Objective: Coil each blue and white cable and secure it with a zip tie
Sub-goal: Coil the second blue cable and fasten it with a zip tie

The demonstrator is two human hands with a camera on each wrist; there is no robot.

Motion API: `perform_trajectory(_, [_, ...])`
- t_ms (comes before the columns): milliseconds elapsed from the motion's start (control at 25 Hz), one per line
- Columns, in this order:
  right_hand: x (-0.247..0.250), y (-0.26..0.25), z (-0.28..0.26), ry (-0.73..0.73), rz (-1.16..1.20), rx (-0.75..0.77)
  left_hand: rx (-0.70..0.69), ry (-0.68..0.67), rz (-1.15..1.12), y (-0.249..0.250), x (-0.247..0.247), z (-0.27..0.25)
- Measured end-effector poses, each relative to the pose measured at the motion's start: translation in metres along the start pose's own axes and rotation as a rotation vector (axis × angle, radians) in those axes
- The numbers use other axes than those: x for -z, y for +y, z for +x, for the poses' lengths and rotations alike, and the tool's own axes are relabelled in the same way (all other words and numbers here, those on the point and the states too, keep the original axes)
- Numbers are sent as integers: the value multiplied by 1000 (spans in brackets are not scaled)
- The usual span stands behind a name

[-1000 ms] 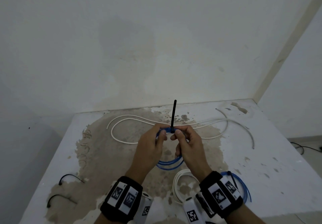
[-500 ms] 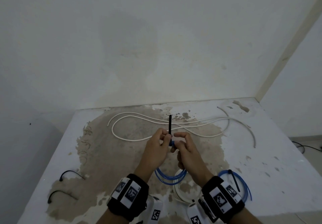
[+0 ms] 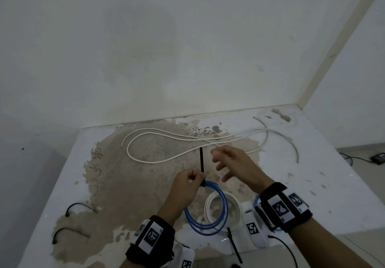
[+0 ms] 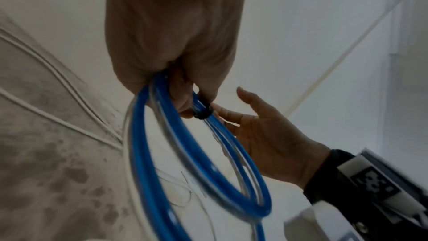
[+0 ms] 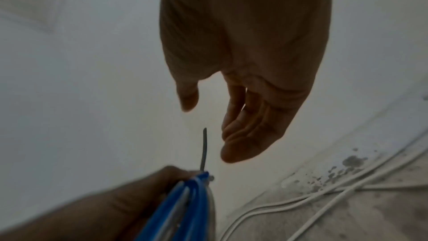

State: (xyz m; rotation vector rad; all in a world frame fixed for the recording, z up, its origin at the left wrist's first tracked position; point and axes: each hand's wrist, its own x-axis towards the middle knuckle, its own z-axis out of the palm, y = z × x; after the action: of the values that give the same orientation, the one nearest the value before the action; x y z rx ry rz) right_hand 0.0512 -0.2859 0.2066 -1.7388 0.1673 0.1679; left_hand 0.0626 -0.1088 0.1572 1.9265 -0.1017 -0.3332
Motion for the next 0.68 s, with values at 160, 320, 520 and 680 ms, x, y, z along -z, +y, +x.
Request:
perform_trajectory(160, [-9, 9, 2, -52, -213, 157, -7, -78, -11, 12, -2, -2])
perform_trajectory(320, [-13, 17, 11, 83, -172, 173, -11, -82, -78, 14, -6, -6])
perform_trajectory(520, [-27, 29, 13, 133, -89, 123, 38, -131, -49, 4, -4, -9])
perform_trajectory(680, [-39, 44, 8, 149, 43, 3, -8, -213, 106, -15, 5, -13])
